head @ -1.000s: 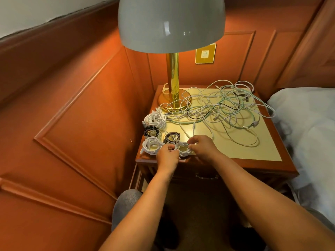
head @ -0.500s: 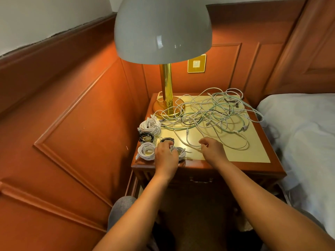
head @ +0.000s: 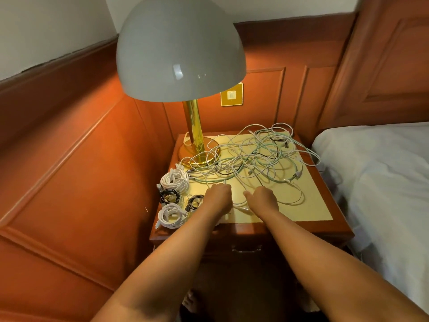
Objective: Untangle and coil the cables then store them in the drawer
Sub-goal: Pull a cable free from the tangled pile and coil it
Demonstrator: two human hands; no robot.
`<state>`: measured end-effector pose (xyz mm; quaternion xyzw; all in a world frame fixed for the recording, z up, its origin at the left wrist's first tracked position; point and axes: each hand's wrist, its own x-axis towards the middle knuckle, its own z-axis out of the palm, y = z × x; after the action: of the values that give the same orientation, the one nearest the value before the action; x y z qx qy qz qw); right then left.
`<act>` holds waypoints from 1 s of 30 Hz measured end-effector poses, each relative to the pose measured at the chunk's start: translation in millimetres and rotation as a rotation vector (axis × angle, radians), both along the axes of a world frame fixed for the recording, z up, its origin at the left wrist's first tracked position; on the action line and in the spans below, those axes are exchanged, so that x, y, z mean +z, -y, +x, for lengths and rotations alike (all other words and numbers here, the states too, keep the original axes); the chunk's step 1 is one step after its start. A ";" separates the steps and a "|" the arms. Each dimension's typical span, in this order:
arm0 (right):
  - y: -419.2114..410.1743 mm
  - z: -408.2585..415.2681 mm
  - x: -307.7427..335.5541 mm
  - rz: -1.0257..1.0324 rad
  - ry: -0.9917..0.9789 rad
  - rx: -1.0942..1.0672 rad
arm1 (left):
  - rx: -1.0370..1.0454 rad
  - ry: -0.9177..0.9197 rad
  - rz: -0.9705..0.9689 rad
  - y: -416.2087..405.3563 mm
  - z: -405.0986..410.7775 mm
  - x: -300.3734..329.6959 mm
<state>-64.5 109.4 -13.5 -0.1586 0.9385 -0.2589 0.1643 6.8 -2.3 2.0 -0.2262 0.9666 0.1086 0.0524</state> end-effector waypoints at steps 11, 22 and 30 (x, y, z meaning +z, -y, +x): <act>11.9 -28.7 28.4 -0.888 0.383 -0.321 | -0.009 -0.134 0.334 11.2 -15.2 5.0; -48.0 3.3 97.5 -0.993 -0.006 -0.082 | 0.594 -0.381 1.254 -33.8 -12.7 90.2; -83.9 27.8 100.5 -1.206 -0.007 -0.316 | 0.546 -0.229 1.473 -70.8 3.6 94.9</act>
<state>-36.7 193.2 87.0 -0.0833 0.6399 -0.7639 0.0026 10.4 68.5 96.9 -0.3498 0.5557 0.7518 0.0603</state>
